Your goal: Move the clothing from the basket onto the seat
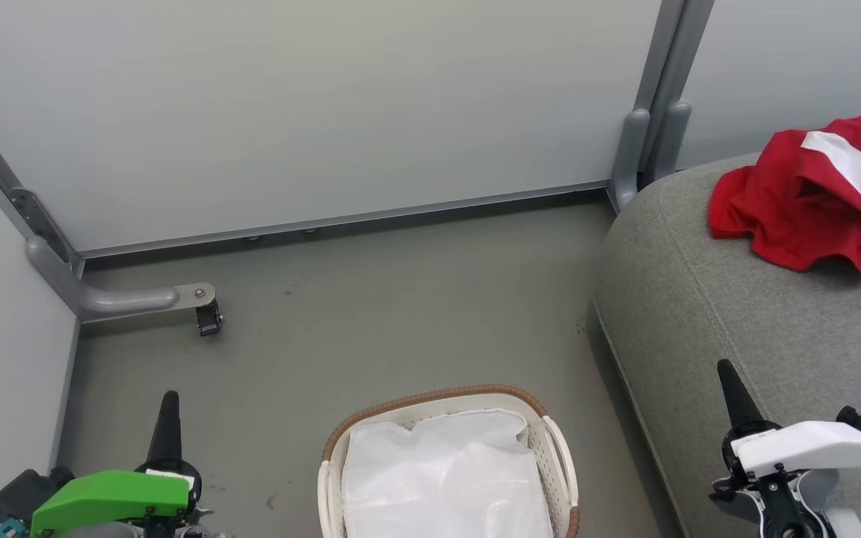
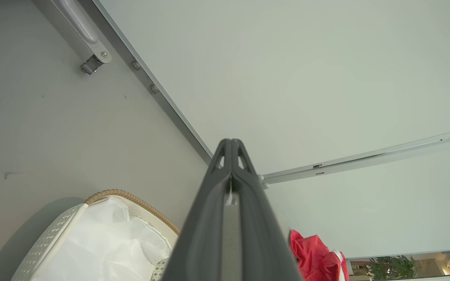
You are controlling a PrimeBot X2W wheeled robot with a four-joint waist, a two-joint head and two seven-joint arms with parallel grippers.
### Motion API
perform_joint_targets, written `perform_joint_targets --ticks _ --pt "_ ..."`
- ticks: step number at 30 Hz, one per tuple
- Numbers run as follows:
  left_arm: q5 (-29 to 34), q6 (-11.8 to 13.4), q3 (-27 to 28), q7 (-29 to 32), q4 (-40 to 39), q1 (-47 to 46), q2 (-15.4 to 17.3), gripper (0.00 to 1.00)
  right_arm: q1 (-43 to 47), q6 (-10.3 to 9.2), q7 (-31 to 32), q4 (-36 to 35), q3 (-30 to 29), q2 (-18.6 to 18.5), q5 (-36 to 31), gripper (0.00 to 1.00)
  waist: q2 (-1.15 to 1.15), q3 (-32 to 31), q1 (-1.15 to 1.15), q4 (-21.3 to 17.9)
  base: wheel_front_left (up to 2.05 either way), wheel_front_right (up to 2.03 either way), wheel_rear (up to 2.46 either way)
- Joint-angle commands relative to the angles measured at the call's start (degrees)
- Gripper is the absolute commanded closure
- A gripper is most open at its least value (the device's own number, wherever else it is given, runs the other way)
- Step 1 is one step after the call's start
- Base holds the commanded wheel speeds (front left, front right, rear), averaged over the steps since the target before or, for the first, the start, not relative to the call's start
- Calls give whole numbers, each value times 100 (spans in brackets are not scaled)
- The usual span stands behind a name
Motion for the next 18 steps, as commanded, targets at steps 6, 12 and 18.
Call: perform_joint_targets --ticks 6,12,18 --pt "-398 -43 70 102 -79 -202 26 100 -125 -3 116 -84 -70 -36 434 100 7 9 0 1 0 0 0" --pt "-672 -51 114 187 -94 -240 28 100 -129 -3 201 -99 -108 -38 748 100 7 17 0 2 0 0 0" --pt "-940 -55 153 259 -110 -286 29 100 -138 -3 275 -114 -143 -40 1047 100 8 25 0 2 0 0 0"
